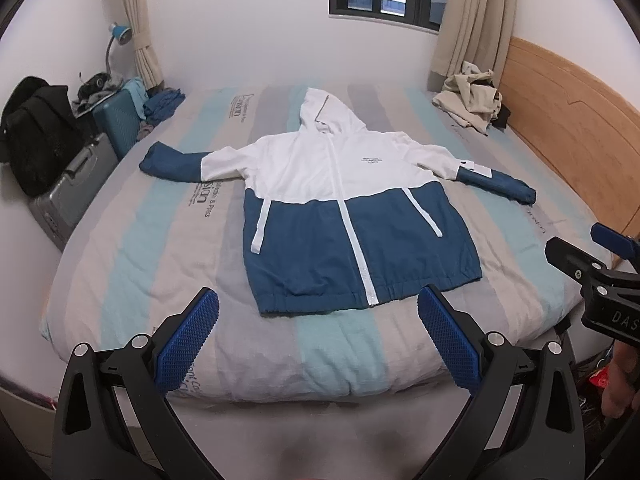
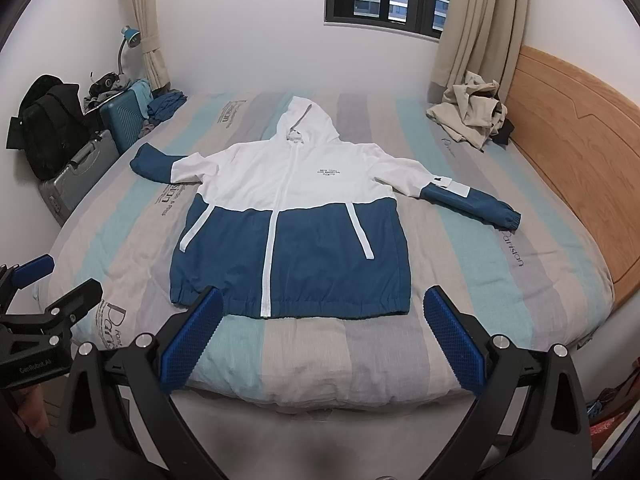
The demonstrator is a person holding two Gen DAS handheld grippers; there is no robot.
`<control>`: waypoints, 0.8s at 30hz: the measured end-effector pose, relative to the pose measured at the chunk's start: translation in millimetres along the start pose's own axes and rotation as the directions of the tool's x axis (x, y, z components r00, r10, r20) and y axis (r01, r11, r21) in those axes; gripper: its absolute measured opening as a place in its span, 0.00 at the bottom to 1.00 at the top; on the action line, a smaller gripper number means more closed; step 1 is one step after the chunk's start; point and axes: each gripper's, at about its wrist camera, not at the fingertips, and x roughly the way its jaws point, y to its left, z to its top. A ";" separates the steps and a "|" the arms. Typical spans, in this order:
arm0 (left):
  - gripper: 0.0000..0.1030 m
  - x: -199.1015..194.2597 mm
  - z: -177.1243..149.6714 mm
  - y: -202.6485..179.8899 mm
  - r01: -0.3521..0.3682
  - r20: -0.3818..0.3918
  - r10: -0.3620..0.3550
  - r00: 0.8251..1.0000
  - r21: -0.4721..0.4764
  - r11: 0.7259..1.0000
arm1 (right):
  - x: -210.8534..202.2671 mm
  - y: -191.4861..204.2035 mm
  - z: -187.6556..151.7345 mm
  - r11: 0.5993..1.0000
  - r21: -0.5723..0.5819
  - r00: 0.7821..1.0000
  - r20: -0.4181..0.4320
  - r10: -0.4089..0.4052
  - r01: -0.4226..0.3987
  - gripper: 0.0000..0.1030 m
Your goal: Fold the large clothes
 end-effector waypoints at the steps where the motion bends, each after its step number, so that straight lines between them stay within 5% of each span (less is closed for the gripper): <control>1: 0.94 0.2 0.0 0.0 0.000 0.003 0.000 1.000 -0.002 1.000 | 0.8 0.2 -0.2 1.000 0.001 1.000 0.001 -0.001 0.001 0.93; 24: 0.94 4.5 0.4 3.0 -0.012 0.007 0.012 1.000 0.028 1.000 | 5.9 -2.5 3.8 1.000 -0.003 1.000 -0.002 0.014 -0.014 0.93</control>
